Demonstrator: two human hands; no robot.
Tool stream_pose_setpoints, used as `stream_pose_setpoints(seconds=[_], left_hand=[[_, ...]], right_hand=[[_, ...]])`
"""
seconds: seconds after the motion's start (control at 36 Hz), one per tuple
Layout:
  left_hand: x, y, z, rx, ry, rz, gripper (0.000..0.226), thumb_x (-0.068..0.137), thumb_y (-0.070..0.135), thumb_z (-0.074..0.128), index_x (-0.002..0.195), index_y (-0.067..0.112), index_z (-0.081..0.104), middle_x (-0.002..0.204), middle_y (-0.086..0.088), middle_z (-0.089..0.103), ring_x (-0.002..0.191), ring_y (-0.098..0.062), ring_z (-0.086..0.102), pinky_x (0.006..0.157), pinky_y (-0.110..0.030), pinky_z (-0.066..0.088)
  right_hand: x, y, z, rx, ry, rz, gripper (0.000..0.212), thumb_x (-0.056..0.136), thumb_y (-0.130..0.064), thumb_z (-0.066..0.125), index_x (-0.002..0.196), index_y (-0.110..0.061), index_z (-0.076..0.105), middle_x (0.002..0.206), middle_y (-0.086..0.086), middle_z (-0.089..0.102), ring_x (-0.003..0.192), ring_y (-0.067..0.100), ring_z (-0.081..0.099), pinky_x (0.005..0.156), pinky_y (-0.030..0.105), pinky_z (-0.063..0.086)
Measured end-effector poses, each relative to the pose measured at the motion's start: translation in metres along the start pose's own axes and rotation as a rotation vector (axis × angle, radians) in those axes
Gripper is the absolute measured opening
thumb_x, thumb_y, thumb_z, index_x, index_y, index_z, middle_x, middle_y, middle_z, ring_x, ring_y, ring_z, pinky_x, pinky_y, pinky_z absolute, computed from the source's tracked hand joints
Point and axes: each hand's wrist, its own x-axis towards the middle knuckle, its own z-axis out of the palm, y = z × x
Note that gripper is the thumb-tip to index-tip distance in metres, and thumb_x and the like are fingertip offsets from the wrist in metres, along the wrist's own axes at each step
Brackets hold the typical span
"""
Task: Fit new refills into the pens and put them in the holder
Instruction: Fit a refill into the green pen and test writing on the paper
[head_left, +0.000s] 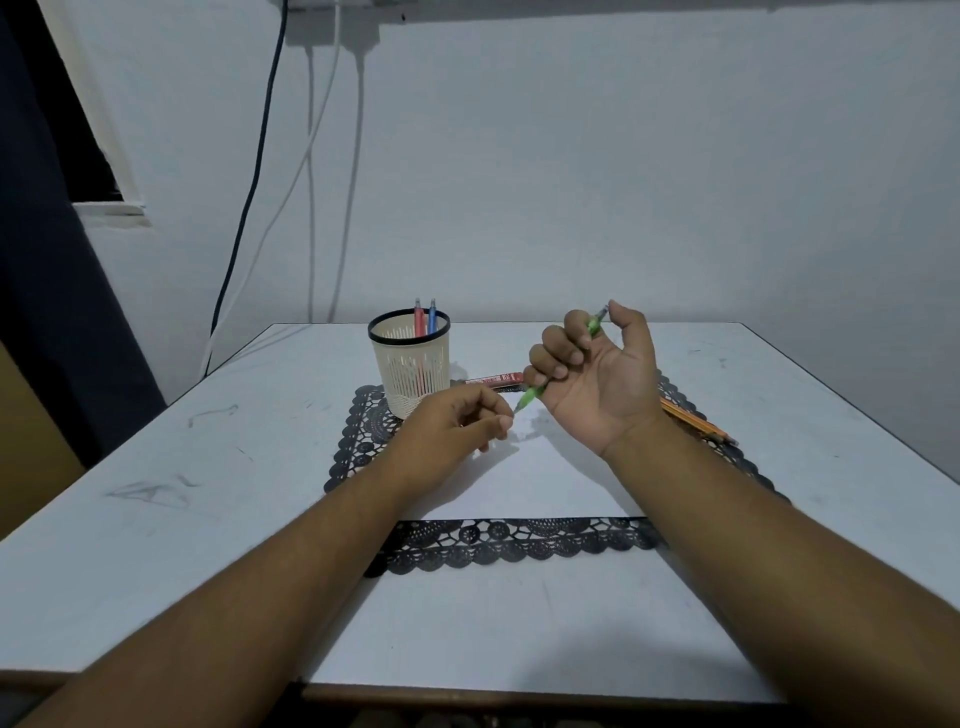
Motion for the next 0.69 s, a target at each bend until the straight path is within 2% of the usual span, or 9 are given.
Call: stream_pose_setpoints(seconds=[0.19, 0.39, 0.69], left_hand=[[0.0001, -0.0028, -0.0021, 0.062, 0.000, 0.001, 0.008, 0.097, 0.011, 0.067, 0.090, 0.012, 0.071, 0.079, 0.000, 0.072, 0.072, -0.014, 0.061, 0.072, -0.032, 0.049], [0.0006, -0.0027, -0.0014, 0.057, 0.001, 0.004, 0.008, 0.098, 0.013, 0.068, 0.091, 0.015, 0.072, 0.080, 0.000, 0.072, 0.072, -0.014, 0.061, 0.073, -0.035, 0.049], [0.0018, -0.0042, -0.0024, 0.055, 0.011, 0.022, 0.011, 0.095, 0.011, 0.071, 0.084, 0.013, 0.070, 0.076, -0.001, 0.070, 0.070, -0.016, 0.059, 0.071, -0.037, 0.047]], right_hand=[[0.0004, 0.0011, -0.0027, -0.013, -0.047, 0.022, 0.030, 0.083, -0.036, 0.043, 0.065, -0.018, 0.027, 0.065, 0.001, 0.017, 0.064, 0.019, 0.015, 0.060, 0.034, 0.024], [0.0001, 0.0037, -0.0027, 0.007, -0.083, 0.024, 0.034, 0.087, -0.042, 0.044, 0.067, -0.018, 0.031, 0.067, 0.000, 0.018, 0.064, 0.018, 0.017, 0.061, 0.034, 0.025], [0.0006, 0.0035, -0.0038, 0.007, -0.096, 0.040, 0.032, 0.085, -0.039, 0.043, 0.068, -0.019, 0.027, 0.067, 0.000, 0.017, 0.063, 0.018, 0.016, 0.064, 0.035, 0.019]])
